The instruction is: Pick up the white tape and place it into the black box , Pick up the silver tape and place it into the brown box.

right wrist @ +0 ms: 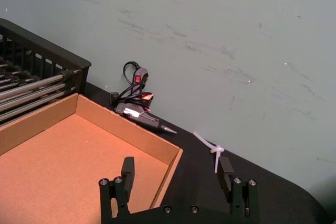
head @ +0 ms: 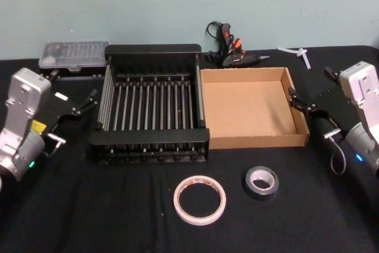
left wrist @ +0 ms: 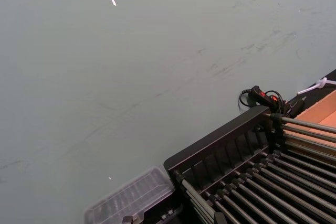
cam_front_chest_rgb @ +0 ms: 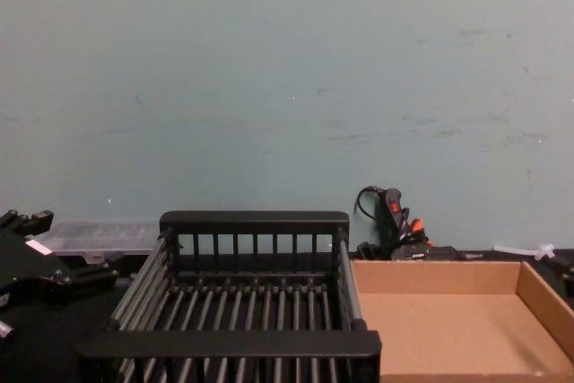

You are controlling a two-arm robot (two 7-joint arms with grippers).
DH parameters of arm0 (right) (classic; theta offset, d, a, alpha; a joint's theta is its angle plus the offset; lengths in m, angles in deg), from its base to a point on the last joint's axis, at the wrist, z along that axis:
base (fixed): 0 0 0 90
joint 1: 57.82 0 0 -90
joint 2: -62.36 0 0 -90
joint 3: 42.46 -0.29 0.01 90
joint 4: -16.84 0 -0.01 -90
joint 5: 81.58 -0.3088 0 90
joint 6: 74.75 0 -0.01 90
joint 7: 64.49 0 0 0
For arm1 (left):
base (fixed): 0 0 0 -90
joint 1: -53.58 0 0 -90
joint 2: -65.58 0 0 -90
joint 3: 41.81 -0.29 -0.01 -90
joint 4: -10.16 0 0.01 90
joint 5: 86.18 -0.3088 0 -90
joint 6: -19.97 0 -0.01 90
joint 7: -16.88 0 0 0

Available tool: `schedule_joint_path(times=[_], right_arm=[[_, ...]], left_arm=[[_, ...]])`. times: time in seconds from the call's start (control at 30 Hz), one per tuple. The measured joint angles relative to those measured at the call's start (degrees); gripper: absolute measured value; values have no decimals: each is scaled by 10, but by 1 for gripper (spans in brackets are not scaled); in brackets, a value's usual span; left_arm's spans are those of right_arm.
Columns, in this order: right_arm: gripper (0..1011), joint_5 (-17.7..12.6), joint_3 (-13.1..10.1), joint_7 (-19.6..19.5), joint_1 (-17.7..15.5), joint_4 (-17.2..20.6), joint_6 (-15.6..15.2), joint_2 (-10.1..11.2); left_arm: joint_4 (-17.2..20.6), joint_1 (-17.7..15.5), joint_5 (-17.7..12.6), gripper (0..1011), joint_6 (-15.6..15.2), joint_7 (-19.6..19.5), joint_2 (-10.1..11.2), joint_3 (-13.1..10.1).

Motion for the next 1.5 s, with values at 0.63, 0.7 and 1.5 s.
schedule_joint_path(times=[0.63, 0.7, 1.5], right_arm=[[1000, 0, 0, 0, 0, 0, 0, 0], [1000, 0, 0, 0, 0, 0, 0, 0], [1000, 0, 0, 0, 0, 0, 0, 0]], left_arm=[[0, 0, 0, 1001, 0, 0, 0, 0], [0, 0, 0, 1001, 0, 0, 0, 0], [0, 0, 0, 1001, 0, 0, 0, 0]])
